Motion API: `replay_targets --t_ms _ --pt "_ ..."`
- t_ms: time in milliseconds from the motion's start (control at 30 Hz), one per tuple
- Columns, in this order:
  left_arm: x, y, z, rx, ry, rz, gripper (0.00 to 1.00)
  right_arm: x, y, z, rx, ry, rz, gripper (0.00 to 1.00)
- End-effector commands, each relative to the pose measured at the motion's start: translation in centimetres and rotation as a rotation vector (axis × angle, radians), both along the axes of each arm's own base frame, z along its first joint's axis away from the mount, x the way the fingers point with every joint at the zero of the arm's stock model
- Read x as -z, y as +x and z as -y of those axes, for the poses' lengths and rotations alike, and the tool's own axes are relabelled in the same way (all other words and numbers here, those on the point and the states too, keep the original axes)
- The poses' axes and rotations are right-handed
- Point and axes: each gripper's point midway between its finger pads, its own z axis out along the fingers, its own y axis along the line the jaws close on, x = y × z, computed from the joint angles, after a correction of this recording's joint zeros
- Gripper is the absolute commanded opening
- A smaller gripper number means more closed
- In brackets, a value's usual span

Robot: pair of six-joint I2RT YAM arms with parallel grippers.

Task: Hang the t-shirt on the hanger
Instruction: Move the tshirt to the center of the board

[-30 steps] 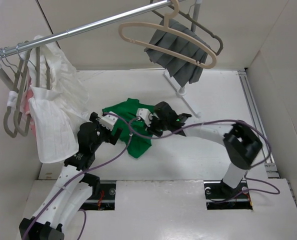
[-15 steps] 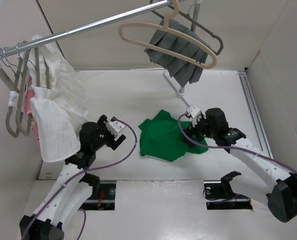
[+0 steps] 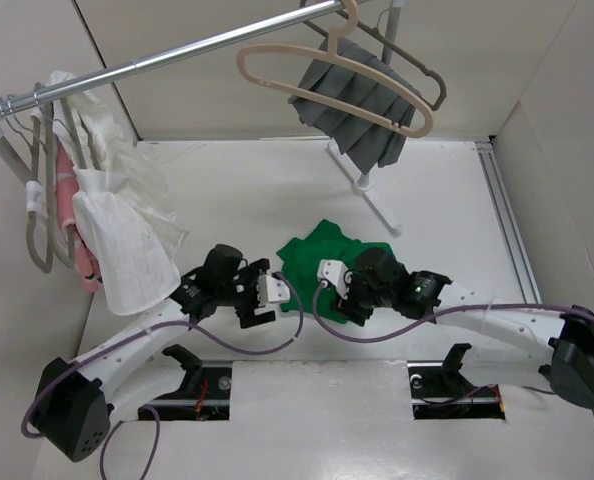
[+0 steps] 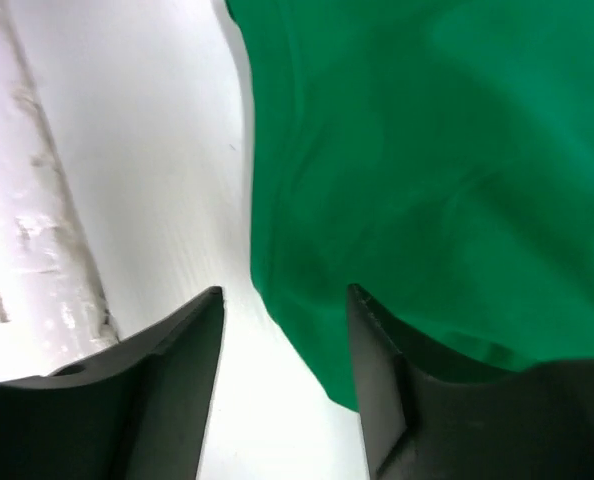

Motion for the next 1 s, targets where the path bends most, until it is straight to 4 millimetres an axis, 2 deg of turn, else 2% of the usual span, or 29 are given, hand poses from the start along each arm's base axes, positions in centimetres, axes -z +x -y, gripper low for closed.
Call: replay_targets --t_ms 0,67,100,167,233,267,300,333,367,400,433,500,533,567,600,667,700,767,800,833,867,900,967 --pt "-0.8 0.0 3.2 0.061 -0.057 0.018 0.82 0.4 1.0 -0.6 0.074 0.039 0.021 0.58" --pt "-0.9 0.1 4.4 0.023 -0.096 -0.021 0.82 0.7 2.0 -1.1 0.109 0.050 0.043 0.65" --pt "-1.4 0.6 5.1 0.015 -0.123 -0.004 0.80 2.0 2.2 -1.0 0.124 0.024 0.028 0.67" --pt "-0.6 0.2 5.6 0.002 -0.127 -0.035 0.79 2.8 2.9 -1.3 0.140 0.011 0.037 0.74" --pt "-0.2 -0.2 6.1 0.001 -0.140 -0.056 0.75 4.3 3.2 -1.4 0.147 -0.032 0.020 0.74" --pt "0.1 -0.4 6.2 -0.001 -0.139 -0.058 0.71 4.3 3.5 -1.9 0.147 -0.030 0.021 0.71" --pt "0.8 -0.9 6.1 0.008 -0.133 -0.065 0.66 5.0 3.6 -1.7 0.153 -0.052 0.015 0.64" --pt "0.7 -0.5 6.2 0.000 -0.144 -0.042 0.62 5.5 3.7 -1.9 0.145 -0.070 0.013 0.54" --pt "1.1 -0.1 6.1 -0.039 -0.142 -0.049 0.57 5.5 3.9 -2.1 0.144 -0.071 0.012 0.42" --pt "1.7 -0.2 5.8 -0.057 -0.136 -0.052 0.53 5.5 3.8 -2.1 0.138 -0.067 0.007 0.14" --pt "1.5 0.0 5.9 -0.056 -0.146 -0.042 0.53 5.5 3.8 -2.1 0.138 -0.067 0.007 0.02" --pt "1.8 -0.4 5.9 -0.036 -0.145 -0.053 0.54 4.7 3.5 -2.3 0.127 -0.043 0.007 0.00" --pt "1.8 -0.6 6.0 -0.029 -0.149 -0.057 0.61 3.6 3.5 -2.8 0.116 -0.011 0.014 0.00" --pt "1.8 -0.6 6.0 -0.029 -0.149 -0.057 0.63 1.6 3.5 -3.3 0.092 0.043 0.044 0.00" --pt "1.4 -0.4 6.2 -0.028 -0.156 -0.049 0.63 0.6 3.0 -3.7 0.054 0.078 0.042 0.00" --pt "0.9 -0.2 6.5 -0.048 -0.173 -0.066 0.63 -2.8 2.8 -4.7 0.015 0.161 0.078 0.00" --pt "0.7 0.0 6.5 -0.062 -0.180 -0.060 0.63 -3.8 2.9 -5.0 0.006 0.186 0.088 0.00" --pt "0.0 0.4 7.0 -0.075 -0.202 -0.064 0.63 -4.4 2.6 -4.9 -0.013 0.169 0.079 0.00" --pt "0.2 0.4 7.0 -0.076 -0.196 -0.070 0.63 -5.8 2.8 -5.4 -0.038 0.180 0.105 0.00" --pt "0.3 0.6 6.9 -0.086 -0.191 -0.064 0.63 -6.3 2.7 -5.5 -0.055 0.180 0.109 0.00" --pt "0.3 0.5 6.9 -0.093 -0.194 -0.073 0.61 -6.0 2.4 -5.4 -0.075 0.157 0.091 0.00" --pt "0.1 0.9 6.9 -0.104 -0.196 -0.059 0.61 -7.0 2.7 -5.6 -0.089 0.164 0.116 0.00" --pt "0.0 1.2 6.9 -0.117 -0.202 -0.053 0.59 -7.2 2.6 -5.7 -0.110 0.152 0.116 0.00"
